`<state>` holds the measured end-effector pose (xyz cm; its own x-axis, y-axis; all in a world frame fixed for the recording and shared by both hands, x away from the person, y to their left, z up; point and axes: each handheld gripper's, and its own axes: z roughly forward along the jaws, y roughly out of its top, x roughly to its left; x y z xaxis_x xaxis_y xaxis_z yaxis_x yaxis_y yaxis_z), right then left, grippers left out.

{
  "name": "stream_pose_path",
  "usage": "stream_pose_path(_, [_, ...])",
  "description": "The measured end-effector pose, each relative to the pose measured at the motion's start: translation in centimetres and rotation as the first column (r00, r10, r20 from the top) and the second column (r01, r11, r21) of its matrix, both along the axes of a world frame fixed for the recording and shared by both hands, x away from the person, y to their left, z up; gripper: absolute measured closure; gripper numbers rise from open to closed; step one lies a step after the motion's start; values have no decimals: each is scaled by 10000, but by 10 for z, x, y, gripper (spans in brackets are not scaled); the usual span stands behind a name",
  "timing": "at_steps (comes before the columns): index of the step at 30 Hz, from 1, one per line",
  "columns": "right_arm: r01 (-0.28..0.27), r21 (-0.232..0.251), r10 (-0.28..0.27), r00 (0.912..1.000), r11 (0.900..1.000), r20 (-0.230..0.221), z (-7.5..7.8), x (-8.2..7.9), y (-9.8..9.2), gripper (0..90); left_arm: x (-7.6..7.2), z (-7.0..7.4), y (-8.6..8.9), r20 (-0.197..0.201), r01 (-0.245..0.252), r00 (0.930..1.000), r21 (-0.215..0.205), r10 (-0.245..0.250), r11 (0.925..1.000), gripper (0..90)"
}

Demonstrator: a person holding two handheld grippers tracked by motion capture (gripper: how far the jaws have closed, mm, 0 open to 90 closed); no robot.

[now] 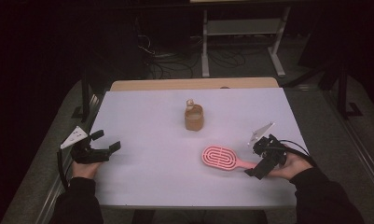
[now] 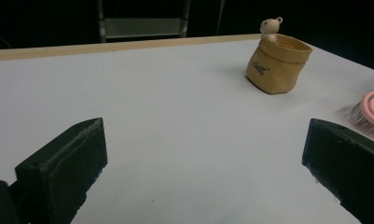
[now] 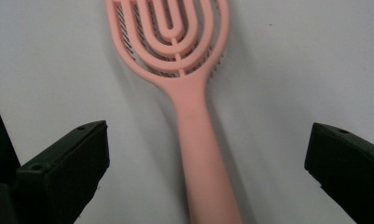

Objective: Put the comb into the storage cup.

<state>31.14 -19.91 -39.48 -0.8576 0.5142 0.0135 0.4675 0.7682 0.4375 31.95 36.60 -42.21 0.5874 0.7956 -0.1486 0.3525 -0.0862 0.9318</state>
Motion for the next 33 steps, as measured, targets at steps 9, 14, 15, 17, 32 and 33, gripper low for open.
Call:
stream_pose_path(9, [-379,-5,379,9992,9993,88,-7,5,9,61,1,0,-1,-22,11,10000,7,-11,10000,0])
stream_pose_path(14, [-691,-95,692,9975,9976,109,-13,5,15,123,1,-1,-1,-31,31,10000,31,-31,10000,0])
stream_pose_path(15, [-752,-67,752,9971,9971,60,-14,6,16,134,1,-1,-1,-34,29,10000,28,-29,10000,0])
stream_pose_path(17, [-790,-85,790,9969,9968,8,-16,6,18,153,1,-1,-1,-34,33,10000,28,-33,10000,0])
stream_pose_path(32, [-1313,-462,1313,9913,9903,-26,-29,10,28,552,2,-1,-2,-45,63,10000,59,-63,10000,0])
stream_pose_path(33, [-1345,-543,1345,9909,9894,-36,-30,10,29,572,2,-1,-2,-44,67,10000,66,-67,10000,0])
